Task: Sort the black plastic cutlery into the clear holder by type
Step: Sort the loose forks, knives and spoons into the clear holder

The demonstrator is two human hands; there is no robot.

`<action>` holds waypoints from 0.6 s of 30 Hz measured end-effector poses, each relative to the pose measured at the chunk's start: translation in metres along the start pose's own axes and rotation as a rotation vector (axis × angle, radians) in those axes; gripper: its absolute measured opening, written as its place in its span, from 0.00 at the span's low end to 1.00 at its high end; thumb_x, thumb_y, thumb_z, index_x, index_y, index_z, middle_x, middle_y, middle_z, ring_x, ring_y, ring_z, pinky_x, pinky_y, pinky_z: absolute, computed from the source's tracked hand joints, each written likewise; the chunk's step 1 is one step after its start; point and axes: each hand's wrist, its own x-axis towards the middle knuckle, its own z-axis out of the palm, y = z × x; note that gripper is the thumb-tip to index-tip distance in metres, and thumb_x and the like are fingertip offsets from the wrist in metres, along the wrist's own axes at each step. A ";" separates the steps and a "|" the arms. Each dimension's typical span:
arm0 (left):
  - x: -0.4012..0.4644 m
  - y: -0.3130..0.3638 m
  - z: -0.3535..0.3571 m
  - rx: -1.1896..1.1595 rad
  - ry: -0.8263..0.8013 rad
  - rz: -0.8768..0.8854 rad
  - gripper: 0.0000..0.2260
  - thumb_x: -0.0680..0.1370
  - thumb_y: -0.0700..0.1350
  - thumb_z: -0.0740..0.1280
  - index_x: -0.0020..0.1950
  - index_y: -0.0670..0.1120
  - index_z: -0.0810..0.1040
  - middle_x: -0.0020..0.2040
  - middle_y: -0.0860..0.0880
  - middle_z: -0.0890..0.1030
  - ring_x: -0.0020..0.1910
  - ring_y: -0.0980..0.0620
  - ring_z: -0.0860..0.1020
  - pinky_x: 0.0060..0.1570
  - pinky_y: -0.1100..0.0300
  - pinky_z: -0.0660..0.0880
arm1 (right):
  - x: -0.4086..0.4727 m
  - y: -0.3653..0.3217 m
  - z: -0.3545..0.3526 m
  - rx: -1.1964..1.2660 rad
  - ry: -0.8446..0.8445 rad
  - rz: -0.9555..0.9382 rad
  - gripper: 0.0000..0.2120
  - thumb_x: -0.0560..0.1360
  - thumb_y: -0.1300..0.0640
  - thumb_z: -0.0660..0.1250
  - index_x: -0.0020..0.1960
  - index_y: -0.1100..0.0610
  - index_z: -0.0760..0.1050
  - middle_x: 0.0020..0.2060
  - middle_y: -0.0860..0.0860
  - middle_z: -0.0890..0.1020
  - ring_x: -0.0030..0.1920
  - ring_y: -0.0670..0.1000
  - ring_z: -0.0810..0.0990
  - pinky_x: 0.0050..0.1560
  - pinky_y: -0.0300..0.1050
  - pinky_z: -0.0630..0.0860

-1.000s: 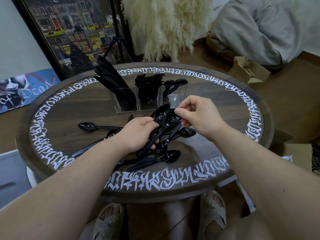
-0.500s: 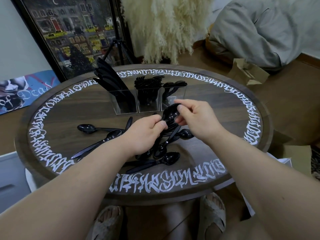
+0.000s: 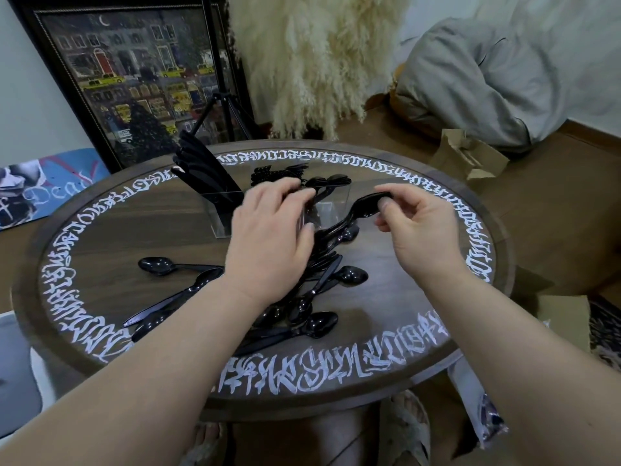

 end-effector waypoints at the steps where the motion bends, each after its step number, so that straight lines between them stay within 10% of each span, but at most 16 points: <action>1: 0.002 -0.002 0.000 0.028 0.020 -0.018 0.21 0.75 0.50 0.61 0.67 0.47 0.73 0.67 0.48 0.72 0.67 0.46 0.65 0.62 0.47 0.66 | 0.002 -0.003 -0.006 -0.017 0.042 -0.044 0.11 0.77 0.67 0.64 0.51 0.54 0.80 0.36 0.47 0.81 0.34 0.40 0.80 0.41 0.34 0.78; 8: 0.014 -0.010 0.006 0.124 -0.089 -0.169 0.25 0.76 0.48 0.65 0.73 0.48 0.66 0.75 0.49 0.63 0.75 0.48 0.55 0.66 0.44 0.60 | 0.047 -0.034 -0.035 -0.180 0.384 -0.470 0.11 0.77 0.59 0.64 0.56 0.56 0.81 0.40 0.53 0.83 0.41 0.56 0.83 0.47 0.54 0.80; 13: 0.017 -0.009 0.010 0.093 -0.120 -0.208 0.26 0.76 0.47 0.64 0.74 0.49 0.65 0.75 0.50 0.63 0.75 0.49 0.55 0.66 0.44 0.59 | 0.074 -0.033 -0.008 -0.422 0.328 -0.727 0.11 0.75 0.63 0.64 0.53 0.62 0.82 0.41 0.56 0.84 0.40 0.50 0.81 0.47 0.34 0.73; 18: 0.017 -0.007 0.013 0.083 -0.114 -0.207 0.26 0.76 0.47 0.65 0.74 0.49 0.65 0.75 0.50 0.62 0.75 0.49 0.56 0.66 0.44 0.61 | 0.078 -0.009 0.029 -0.531 0.196 -0.789 0.13 0.75 0.61 0.62 0.51 0.62 0.83 0.38 0.56 0.84 0.37 0.54 0.82 0.38 0.45 0.78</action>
